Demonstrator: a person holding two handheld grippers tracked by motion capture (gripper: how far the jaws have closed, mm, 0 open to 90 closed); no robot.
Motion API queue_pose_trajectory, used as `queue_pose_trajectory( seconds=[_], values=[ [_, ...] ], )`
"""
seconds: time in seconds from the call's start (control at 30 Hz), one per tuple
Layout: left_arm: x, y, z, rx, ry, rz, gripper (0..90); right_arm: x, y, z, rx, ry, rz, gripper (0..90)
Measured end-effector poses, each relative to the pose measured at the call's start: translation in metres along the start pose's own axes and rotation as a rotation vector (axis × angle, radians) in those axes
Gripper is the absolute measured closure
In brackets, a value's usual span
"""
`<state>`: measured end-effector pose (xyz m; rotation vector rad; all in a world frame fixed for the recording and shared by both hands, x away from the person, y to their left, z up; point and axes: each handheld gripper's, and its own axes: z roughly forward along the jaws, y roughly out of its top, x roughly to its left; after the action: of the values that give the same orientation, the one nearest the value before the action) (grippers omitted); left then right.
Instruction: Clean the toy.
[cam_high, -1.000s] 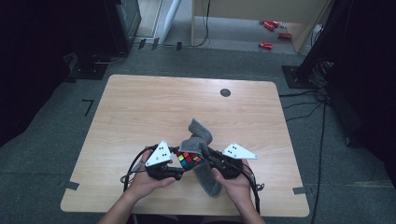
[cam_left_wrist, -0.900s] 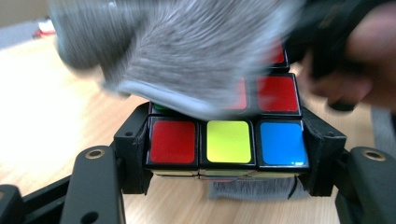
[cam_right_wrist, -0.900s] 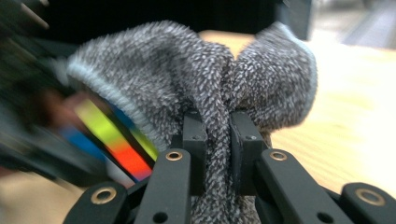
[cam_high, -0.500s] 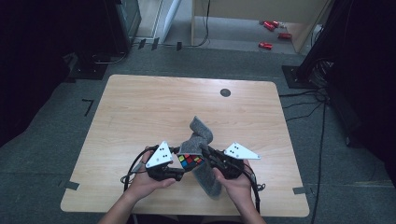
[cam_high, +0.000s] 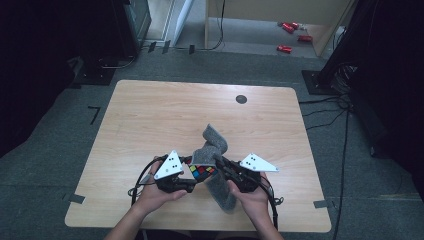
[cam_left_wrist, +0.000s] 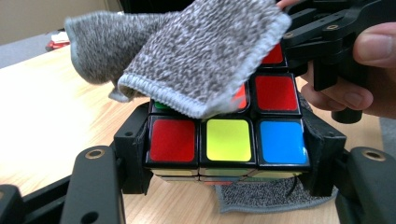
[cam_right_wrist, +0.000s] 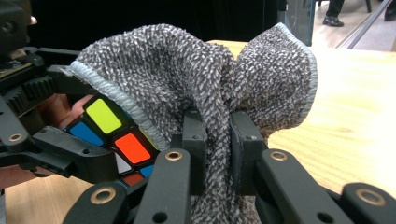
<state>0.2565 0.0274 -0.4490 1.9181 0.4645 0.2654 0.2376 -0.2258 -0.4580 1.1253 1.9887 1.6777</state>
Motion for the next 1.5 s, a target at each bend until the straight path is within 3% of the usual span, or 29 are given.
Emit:
queue_pose_trajectory(
  seconds=[0.13,0.2,0.3,0.37,0.5,0.67,0.73,1.0,1.1,1.2,1.3,1.43,1.5],
  values=[
    [-0.005,-0.002,0.007,0.037,-0.013,0.022,34.7,0.01,0.009,-0.005,-0.04,0.02,-0.026,79.7],
    [-0.008,-0.002,0.009,0.04,-0.017,0.028,34.7,0.015,0.013,-0.007,-0.056,0.016,-0.047,79.7],
    [-0.009,0.001,0.006,0.025,-0.005,0.033,34.7,0.012,0.01,-0.006,-0.054,0.005,-0.04,79.4],
    [-0.007,0.003,0.001,0.007,0.006,0.025,34.7,0.008,0.004,-0.004,-0.032,-0.024,-0.039,79.3],
    [0.0,0.002,-0.002,-0.017,0.003,-0.012,34.7,0.007,0.003,-0.003,-0.022,-0.031,-0.034,79.9],
    [-0.005,-0.002,0.007,0.044,-0.014,0.015,34.7,0.017,0.011,-0.007,-0.056,0.005,-0.066,79.9],
    [-0.009,-0.002,0.009,0.05,-0.011,0.031,34.7,0.019,0.013,-0.007,-0.064,-0.004,-0.075,79.9],
    [0.001,0.003,-0.003,-0.01,0.012,-0.01,34.6,0.007,0.002,-0.002,-0.016,-0.039,-0.036,79.9],
    [0.003,0.001,0.0,0.01,0.001,-0.025,34.7,0.012,0.007,-0.005,-0.032,-0.02,-0.05,79.9],
    [-0.006,-0.002,0.008,0.049,-0.022,0.01,34.7,0.02,0.013,-0.008,-0.056,-0.002,-0.073,79.9],
    [-0.014,0.0,0.011,0.046,-0.018,0.035,34.7,0.019,0.015,-0.01,-0.069,-0.002,-0.068,79.8],
    [-0.009,0.003,0.006,0.015,-0.011,0.013,34.7,0.008,0.007,-0.007,-0.033,-0.025,-0.036,79.8],
    [-0.002,0.001,0.003,0.003,0.003,-0.019,34.6,0.004,0.003,-0.004,-0.008,-0.029,-0.022,79.8]
  ],
)
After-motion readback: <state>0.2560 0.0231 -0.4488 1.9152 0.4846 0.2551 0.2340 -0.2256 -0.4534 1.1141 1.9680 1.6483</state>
